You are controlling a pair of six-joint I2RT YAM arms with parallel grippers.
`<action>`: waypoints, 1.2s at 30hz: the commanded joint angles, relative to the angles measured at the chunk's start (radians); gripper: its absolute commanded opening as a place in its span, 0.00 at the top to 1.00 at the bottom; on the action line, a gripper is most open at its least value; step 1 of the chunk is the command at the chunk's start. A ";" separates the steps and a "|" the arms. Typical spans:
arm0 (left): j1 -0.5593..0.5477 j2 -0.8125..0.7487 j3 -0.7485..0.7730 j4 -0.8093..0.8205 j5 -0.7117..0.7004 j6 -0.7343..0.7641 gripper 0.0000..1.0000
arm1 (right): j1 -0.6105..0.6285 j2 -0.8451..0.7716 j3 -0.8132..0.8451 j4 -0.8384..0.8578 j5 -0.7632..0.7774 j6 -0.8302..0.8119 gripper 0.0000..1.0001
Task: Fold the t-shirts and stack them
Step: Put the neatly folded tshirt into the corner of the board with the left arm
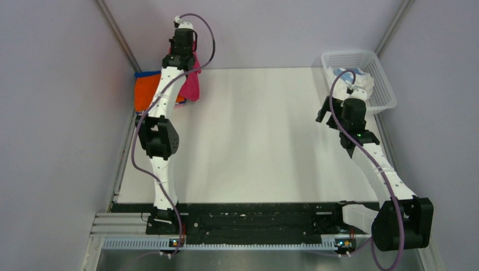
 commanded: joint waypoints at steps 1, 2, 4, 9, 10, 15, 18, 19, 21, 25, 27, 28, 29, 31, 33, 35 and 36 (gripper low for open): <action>0.035 -0.098 0.058 0.024 0.028 -0.043 1.00 | -0.012 0.006 0.019 0.016 0.021 -0.015 0.01; 0.042 -0.101 0.057 0.017 0.030 -0.050 1.00 | -0.011 0.010 0.021 0.015 0.021 -0.016 0.01; 0.055 -0.109 0.057 0.003 0.045 -0.068 1.00 | -0.012 0.016 0.022 0.015 0.021 -0.015 0.01; 0.085 -0.131 0.057 -0.029 0.107 -0.100 1.00 | -0.011 0.034 0.030 0.013 0.020 -0.015 0.01; 0.091 -0.134 0.059 -0.030 0.115 -0.104 1.00 | -0.012 0.037 0.031 0.012 0.019 -0.015 0.01; 0.104 -0.157 0.063 -0.049 0.186 -0.109 1.00 | -0.012 0.042 0.030 0.009 0.013 -0.011 0.01; 0.104 -0.171 0.061 -0.063 0.241 -0.115 1.00 | -0.012 0.042 0.029 0.009 0.010 -0.011 0.01; 0.104 -0.174 0.062 -0.065 0.240 -0.116 1.00 | -0.011 0.042 0.030 0.009 0.007 -0.011 0.01; 0.104 -0.178 0.062 -0.065 0.227 -0.112 1.00 | -0.011 0.042 0.029 0.009 -0.002 -0.008 0.01; 0.104 -0.190 0.060 -0.069 0.231 -0.111 1.00 | -0.012 0.045 0.026 0.010 -0.024 0.000 0.01; 0.104 -0.190 0.060 -0.067 0.223 -0.111 1.00 | -0.012 0.046 0.024 0.011 -0.024 0.002 0.01; 0.104 -0.189 0.059 -0.067 0.220 -0.110 1.00 | -0.011 0.046 0.024 0.011 -0.025 0.001 0.01; 0.104 -0.186 0.059 -0.067 0.215 -0.110 1.00 | -0.011 0.047 0.024 0.014 -0.027 0.002 0.01; 0.105 -0.179 0.059 -0.067 0.206 -0.109 1.00 | -0.012 0.048 0.022 0.015 -0.028 0.003 0.01; 0.109 -0.165 0.059 -0.068 0.195 -0.109 1.00 | -0.010 0.051 0.023 0.015 -0.026 0.004 0.01; 0.120 -0.148 0.059 -0.070 0.186 -0.112 1.00 | -0.011 0.055 0.023 0.013 -0.025 0.003 0.01; 0.127 -0.138 0.059 -0.072 0.185 -0.116 1.00 | -0.010 0.056 0.023 0.011 -0.023 0.001 0.01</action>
